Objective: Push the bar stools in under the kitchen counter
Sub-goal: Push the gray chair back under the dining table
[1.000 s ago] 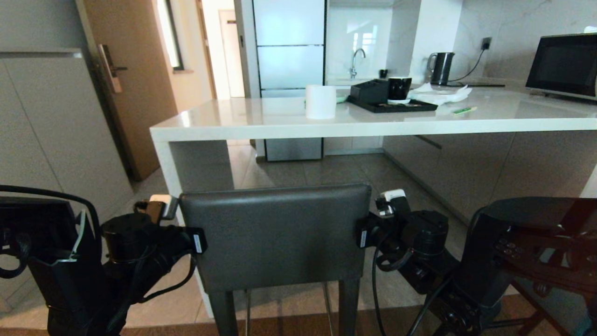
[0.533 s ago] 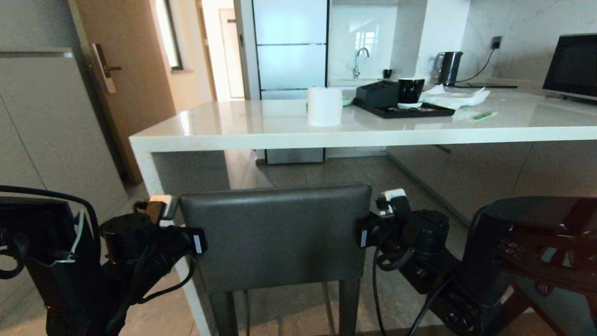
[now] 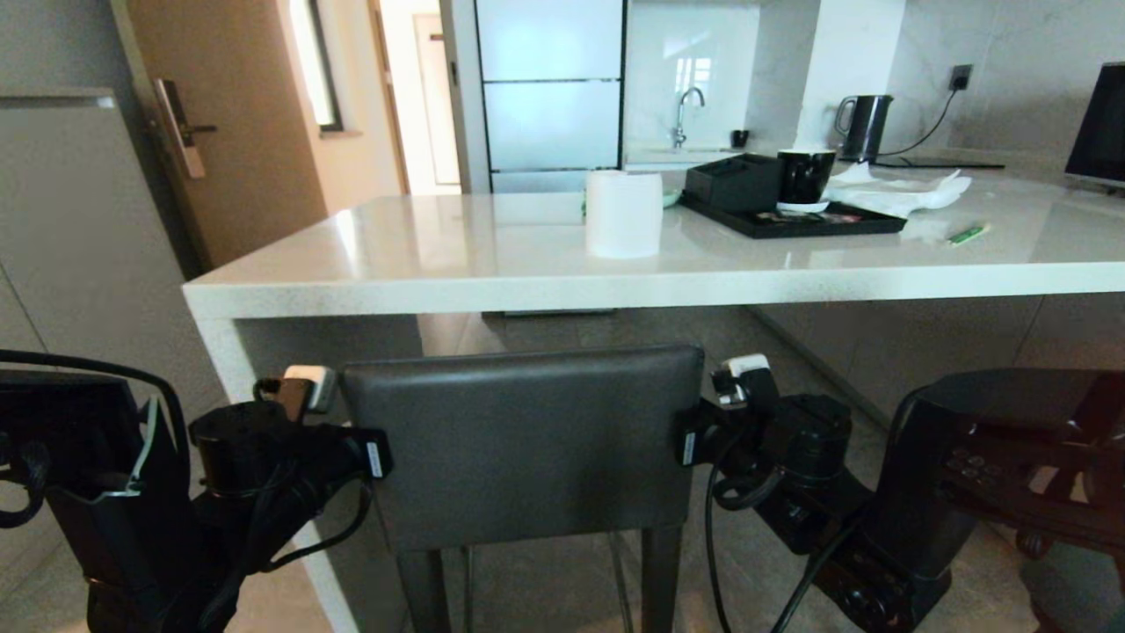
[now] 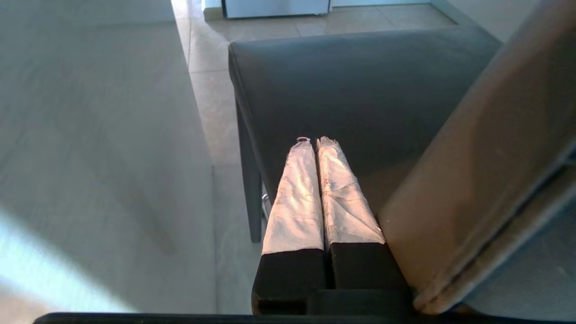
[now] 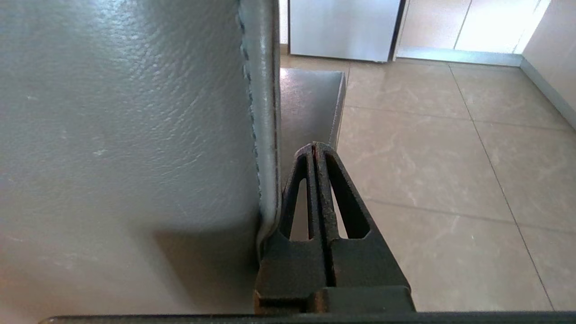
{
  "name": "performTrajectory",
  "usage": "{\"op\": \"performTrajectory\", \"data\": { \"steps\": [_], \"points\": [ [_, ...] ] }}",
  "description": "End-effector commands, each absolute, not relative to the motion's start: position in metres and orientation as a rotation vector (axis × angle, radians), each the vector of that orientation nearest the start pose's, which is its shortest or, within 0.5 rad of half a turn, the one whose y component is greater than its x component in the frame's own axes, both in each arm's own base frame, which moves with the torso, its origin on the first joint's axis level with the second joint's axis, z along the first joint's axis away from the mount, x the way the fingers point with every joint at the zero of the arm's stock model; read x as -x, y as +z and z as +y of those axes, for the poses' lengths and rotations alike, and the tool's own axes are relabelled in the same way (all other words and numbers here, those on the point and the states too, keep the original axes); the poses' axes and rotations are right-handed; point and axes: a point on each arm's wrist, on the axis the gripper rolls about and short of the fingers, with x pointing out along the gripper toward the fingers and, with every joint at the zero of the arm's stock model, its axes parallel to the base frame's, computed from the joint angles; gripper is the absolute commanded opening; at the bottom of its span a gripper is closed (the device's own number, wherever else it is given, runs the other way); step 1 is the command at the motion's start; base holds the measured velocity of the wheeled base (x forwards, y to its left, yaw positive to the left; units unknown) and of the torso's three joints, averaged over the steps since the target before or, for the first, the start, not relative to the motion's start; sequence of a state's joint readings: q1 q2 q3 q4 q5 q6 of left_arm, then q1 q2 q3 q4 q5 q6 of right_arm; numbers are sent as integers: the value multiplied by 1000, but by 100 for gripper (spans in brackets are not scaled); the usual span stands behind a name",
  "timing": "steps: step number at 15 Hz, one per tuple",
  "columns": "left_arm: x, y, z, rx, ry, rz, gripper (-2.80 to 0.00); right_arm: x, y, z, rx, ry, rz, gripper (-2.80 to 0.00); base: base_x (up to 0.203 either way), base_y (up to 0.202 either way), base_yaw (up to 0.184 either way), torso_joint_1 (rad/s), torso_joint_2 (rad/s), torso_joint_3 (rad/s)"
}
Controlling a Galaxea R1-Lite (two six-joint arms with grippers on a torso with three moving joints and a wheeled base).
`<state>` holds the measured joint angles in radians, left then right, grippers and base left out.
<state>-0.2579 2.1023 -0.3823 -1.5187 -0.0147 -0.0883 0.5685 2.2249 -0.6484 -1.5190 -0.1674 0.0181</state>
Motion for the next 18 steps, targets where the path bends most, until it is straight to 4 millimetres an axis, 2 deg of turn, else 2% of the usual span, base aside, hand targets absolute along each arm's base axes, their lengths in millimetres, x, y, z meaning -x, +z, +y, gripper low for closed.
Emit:
{"op": "performTrajectory", "data": {
  "steps": [1, 4, 10, 15, 18],
  "points": [
    [-290, 55, -77, 65, -263, 205, -280, -303, 61, 190, -3, 403, 43, -280, 191, 0, 2, 2, 6, 3],
    [-289, 58, -77, 66, -262, 196, -280, -301, 64, 189, -4, 403, 41, -280, 165, 0, 3, 2, 8, 0],
    [-280, 57, -74, 63, -260, 218, -280, -294, 66, 189, -3, 410, 47, -280, 0, 0, 0, 0, 0, 0],
    [-257, 61, -64, 54, -199, 248, -280, -277, 80, 177, -11, 379, 45, -280, 0, 0, 0, 0, 0, 0],
    [-241, 72, -60, 59, -182, 232, -280, -262, 98, 166, -22, 362, 17, -280, 0, 0, 0, 0, 0, 0]
  ]
}}
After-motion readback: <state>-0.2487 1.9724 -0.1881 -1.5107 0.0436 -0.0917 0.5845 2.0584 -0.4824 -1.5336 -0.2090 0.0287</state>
